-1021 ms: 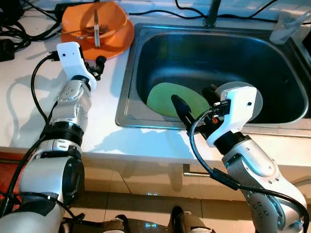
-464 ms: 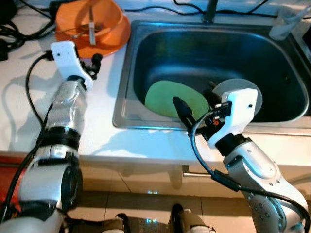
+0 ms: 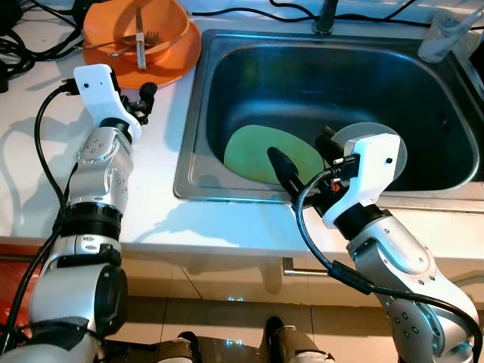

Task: Kitchen organization

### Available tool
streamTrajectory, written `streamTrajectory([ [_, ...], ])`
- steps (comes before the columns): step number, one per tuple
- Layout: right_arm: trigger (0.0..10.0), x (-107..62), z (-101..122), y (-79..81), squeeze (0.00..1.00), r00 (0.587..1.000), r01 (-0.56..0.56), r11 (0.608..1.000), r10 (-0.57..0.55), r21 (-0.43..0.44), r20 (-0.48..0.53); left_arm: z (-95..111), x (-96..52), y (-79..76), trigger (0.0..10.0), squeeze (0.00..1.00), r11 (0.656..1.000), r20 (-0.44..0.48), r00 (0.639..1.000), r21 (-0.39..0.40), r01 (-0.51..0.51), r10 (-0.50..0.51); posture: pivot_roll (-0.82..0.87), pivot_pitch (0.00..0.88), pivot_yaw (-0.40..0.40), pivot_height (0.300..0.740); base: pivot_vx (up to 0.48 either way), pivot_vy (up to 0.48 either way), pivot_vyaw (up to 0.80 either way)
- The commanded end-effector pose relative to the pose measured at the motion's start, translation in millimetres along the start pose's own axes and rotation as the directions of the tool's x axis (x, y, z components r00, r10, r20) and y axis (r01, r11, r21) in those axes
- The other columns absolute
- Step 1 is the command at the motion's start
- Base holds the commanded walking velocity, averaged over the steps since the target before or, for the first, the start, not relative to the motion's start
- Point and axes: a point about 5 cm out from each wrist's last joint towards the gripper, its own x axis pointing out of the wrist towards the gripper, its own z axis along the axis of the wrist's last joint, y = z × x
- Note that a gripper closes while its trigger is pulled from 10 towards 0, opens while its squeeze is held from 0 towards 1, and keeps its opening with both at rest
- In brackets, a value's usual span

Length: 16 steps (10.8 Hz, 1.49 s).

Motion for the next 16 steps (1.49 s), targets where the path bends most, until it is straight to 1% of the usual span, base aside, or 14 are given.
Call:
streamTrajectory([
  [1,10.0,-2.0,-0.3,-1.3,0.0,1.0,0.003,1.0,-0.003,0.0,-0.006,-4.8,-0.5,6.1,10.0,0.0,1.0,-0.042,0.999,-0.002,-0.027,0.027,-0.25,0.243,-0.013,0.74,0.0,0.0,0.0],
  [2,10.0,-2.9,-0.3,-1.8,0.0,1.0,0.008,1.0,-0.008,-0.002,-0.006,-1.9,-0.5,5.5,10.0,0.0,1.0,-0.036,0.999,-0.002,-0.023,0.023,-0.25,0.243,-0.013,0.74,0.0,0.0,0.0],
  [5,10.0,-2.0,-0.8,-3.6,0.0,1.0,0.011,1.0,-0.011,-0.002,-0.005,-3.2,-7.0,3.3,10.0,0.0,1.0,-0.027,1.0,0.009,-0.014,0.014,-0.24,0.239,-0.014,0.74,0.0,0.0,0.0],
  [7,10.0,0.8,-1.7,-3.6,0.0,1.0,-0.002,1.0,0.002,-0.002,-0.007,-9.3,-21.2,9.6,10.0,0.0,0.999,-0.038,0.999,0.019,-0.028,0.029,-0.22,0.232,-0.023,0.74,0.0,0.0,0.0],
  [9,10.0,4.0,-2.8,-4.4,0.0,1.0,-0.016,1.0,0.016,-0.003,-0.009,-9.3,-32.6,12.2,10.0,0.0,0.999,-0.033,0.999,0.023,-0.039,0.04,-0.2,0.218,-0.036,0.74,0.0,0.0,0.0],
  [10,10.0,7.4,-1.9,-3.7,0.0,1.0,-0.029,1.0,0.029,-0.004,-0.003,-3.9,-39.3,10.2,10.0,0.0,0.998,0.007,0.999,0.036,-0.044,0.044,-0.19,0.213,-0.04,0.74,0.0,0.0,0.0],
  [11,10.0,9.8,-1.4,-3.9,0.0,0.999,-0.034,0.999,0.034,-0.004,0.001,6.3,-40.6,7.4,10.0,0.0,0.997,0.061,0.998,0.062,-0.039,0.035,-0.19,0.211,-0.043,0.74,0.0,0.0,0.0],
  [12,10.0,11.5,-0.8,-3.7,0.0,0.999,-0.04,0.999,0.04,-0.005,0.005,16.4,-39.1,5.6,10.0,0.0,0.997,0.1,0.995,0.071,-0.032,0.025,-0.19,0.207,-0.044,0.74,0.0,0.0,0.0],
  [13,10.0,13.1,-0.8,-4.1,0.0,0.999,-0.04,0.999,0.04,-0.006,0.008,20.0,-36.4,4.5,10.0,0.0,0.996,0.108,0.994,0.084,-0.026,0.017,-0.18,0.203,-0.041,0.74,0.0,0.0,0.0],
  [14,10.0,14.2,-0.4,-4.4,0.0,0.999,-0.038,0.999,0.038,-0.006,0.014,23.2,-32.7,2.3,10.0,0.0,0.997,0.113,0.994,0.074,-0.023,0.014,-0.19,0.202,-0.035,0.74,0.0,0.0,0.0],
  [16,10.0,10.5,0.1,-5.4,0.0,1.0,-0.017,1.0,0.018,-0.008,0.022,25.1,-20.0,-4.5,10.0,0.0,0.997,0.11,0.994,0.083,0.001,-0.01,-0.21,0.209,-0.015,0.74,0.0,0.0,0.0],
])
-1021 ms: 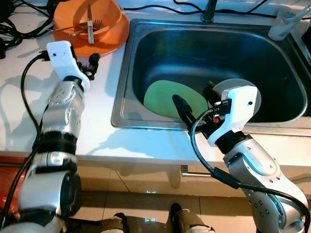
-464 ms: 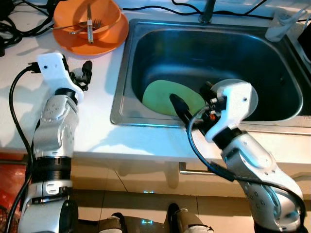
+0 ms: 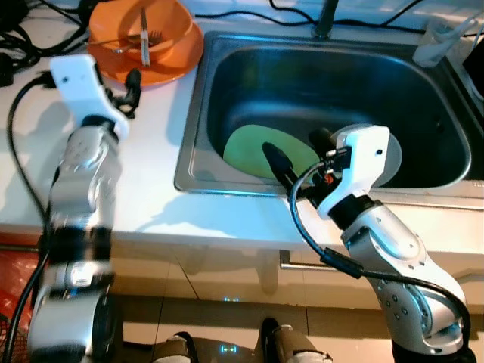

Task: Kitchen organization

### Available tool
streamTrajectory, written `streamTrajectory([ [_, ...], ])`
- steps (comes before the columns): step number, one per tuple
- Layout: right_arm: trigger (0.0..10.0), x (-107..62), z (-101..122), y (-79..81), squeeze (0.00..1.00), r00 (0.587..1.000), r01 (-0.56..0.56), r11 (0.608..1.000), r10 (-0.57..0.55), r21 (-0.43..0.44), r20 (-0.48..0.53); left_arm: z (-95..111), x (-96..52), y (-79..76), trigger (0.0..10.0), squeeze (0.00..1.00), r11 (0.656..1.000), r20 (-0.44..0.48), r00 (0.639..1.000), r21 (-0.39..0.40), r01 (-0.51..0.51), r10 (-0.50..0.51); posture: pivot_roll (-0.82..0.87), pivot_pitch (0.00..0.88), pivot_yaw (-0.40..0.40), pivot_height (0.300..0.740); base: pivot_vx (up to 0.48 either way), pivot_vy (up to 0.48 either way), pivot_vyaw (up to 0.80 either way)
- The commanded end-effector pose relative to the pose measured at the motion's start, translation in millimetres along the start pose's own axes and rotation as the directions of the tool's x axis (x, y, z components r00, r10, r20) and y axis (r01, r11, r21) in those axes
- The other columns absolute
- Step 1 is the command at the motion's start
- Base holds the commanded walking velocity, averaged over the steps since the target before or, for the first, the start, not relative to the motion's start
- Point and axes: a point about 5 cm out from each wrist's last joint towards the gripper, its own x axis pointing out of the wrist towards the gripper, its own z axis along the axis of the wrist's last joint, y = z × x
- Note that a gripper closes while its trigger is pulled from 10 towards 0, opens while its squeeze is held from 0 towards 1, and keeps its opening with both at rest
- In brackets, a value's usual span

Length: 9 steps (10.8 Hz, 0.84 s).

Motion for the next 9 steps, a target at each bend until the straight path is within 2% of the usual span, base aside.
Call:
streamTrajectory([
  [1,10.0,-4.4,4.0,-1.7,0.0,1.0,0.021,1.0,-0.021,-0.011,0.023,-1.0,1.7,-1.9,10.0,0.0,1.0,0.002,1.0,0.022,0.013,-0.013,-0.21,0.212,-0.009,0.74,0.0,0.0,0.0],
  [6,10.0,-22.0,4.0,-4.8,0.0,0.996,0.089,0.996,-0.089,0.002,0.027,-5.9,23.9,-9.3,10.0,0.0,0.999,-0.005,0.999,0.032,0.042,-0.042,-0.26,0.239,0.007,0.74,0.0,0.0,0.0],
  [9,10.0,-25.7,3.5,-2.4,0.0,0.996,0.089,0.996,-0.089,0.011,0.018,-11.1,30.0,-12.0,10.0,0.0,0.999,-0.022,0.999,0.036,0.04,-0.039,-0.28,0.255,-0.002,0.74,0.0,0.0,0.0],
])
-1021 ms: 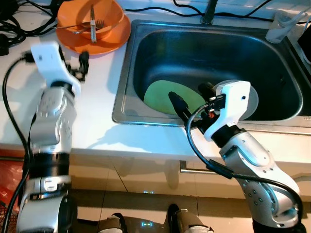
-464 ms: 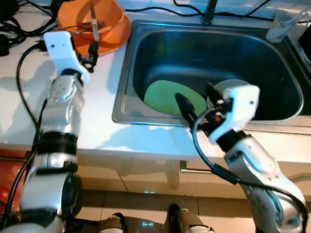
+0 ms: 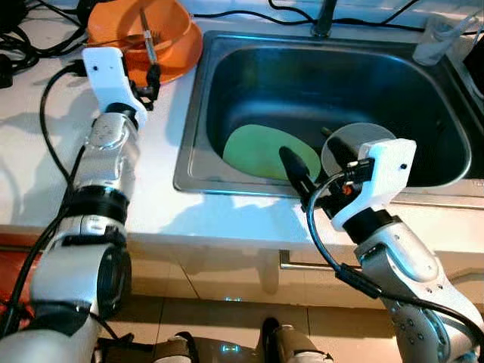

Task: Kitchen organization

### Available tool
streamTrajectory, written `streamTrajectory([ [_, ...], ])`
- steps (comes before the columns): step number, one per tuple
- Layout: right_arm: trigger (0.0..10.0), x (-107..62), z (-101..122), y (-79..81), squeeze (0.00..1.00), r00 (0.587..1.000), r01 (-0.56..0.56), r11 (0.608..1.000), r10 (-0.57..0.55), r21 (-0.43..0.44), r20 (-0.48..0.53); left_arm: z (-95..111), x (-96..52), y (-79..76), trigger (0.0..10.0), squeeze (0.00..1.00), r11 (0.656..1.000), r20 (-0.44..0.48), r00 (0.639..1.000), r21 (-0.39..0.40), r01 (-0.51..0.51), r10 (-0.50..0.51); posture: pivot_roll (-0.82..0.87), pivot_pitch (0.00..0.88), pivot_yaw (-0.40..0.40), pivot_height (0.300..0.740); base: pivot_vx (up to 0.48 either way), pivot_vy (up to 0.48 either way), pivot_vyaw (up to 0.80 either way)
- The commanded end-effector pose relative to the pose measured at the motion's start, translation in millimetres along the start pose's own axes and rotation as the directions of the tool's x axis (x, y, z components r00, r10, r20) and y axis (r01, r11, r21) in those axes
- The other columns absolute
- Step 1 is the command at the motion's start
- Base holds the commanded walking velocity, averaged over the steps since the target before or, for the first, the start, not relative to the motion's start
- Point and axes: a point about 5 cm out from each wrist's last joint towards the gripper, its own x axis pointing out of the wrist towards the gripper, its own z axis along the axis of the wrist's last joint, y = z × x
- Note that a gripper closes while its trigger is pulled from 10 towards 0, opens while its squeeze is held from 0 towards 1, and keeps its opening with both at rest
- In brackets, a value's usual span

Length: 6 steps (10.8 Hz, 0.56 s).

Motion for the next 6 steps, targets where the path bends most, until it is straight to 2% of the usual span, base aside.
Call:
streamTrajectory([
  [1,10.0,-5.8,3.4,0.5,0.0,1.0,0.005,1.0,-0.005,-0.002,0.005,2.3,2.1,0.5,10.0,0.0,1.0,0.006,1.0,0.017,0.007,-0.007,-0.3,0.259,-0.001,0.74,0.0,0.0,0.0],
  [6,10.0,-13.2,3.5,0.7,0.0,1.0,0.025,1.0,-0.025,-0.006,-0.014,6.3,9.0,6.2,10.0,0.0,0.999,-0.008,0.999,-0.001,-0.042,0.042,-0.33,0.269,0.003,0.74,0.0,0.0,0.0],
])
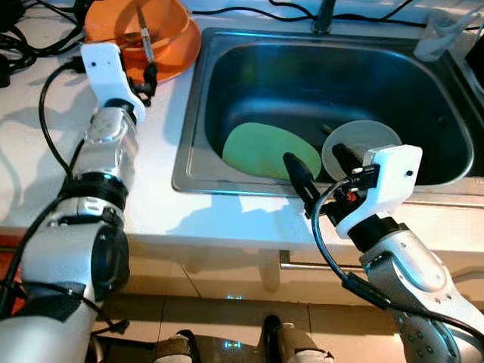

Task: Kitchen organization

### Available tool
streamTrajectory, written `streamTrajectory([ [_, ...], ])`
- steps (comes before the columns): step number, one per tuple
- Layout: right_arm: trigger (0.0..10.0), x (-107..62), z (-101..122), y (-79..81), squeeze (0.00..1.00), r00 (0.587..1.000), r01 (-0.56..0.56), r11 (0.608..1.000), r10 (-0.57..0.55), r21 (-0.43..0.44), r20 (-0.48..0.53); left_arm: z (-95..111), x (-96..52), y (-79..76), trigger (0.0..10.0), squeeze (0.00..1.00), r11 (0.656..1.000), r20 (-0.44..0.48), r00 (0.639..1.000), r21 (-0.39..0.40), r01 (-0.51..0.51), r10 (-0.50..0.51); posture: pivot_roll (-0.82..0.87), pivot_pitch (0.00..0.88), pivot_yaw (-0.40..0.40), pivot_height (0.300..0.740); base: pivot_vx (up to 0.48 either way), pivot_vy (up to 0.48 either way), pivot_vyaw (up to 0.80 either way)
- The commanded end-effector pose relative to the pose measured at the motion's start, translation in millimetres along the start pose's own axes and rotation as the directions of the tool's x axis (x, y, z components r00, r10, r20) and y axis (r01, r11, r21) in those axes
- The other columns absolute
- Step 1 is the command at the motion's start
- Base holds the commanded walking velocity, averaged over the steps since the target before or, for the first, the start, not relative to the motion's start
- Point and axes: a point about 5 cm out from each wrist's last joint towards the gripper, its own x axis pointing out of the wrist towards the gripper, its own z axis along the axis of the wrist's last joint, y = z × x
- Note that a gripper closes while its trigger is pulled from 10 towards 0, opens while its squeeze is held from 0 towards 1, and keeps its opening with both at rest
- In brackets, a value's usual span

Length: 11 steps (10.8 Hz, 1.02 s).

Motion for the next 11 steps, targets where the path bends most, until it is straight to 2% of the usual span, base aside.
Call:
streamTrajectory([
  [1,10.0,-5.4,0.3,-0.3,0.0,1.0,0.012,1.0,-0.012,0.002,-0.007,4.6,2.3,0.4,10.0,0.0,1.0,0.002,1.0,0.005,-0.009,0.009,-0.33,0.27,0.007,0.74,0.0,0.0,0.0],
  [6,10.0,-9.3,-0.6,1.0,0.0,0.999,0.029,1.0,-0.029,0.01,-0.014,0.8,5.0,-3.1,10.0,0.0,1.0,-0.076,0.997,-0.008,-0.02,0.02,-0.33,0.287,0.018,0.74,0.0,0.0,0.0],
  [11,10.0,-14.7,-0.8,1.2,0.0,0.999,0.047,0.999,-0.046,0.015,-0.022,-1.5,4.4,7.4,10.0,0.0,0.998,-0.121,0.99,0.012,-0.069,0.07,-0.34,0.306,0.029,0.74,0.0,0.0,0.0],
])
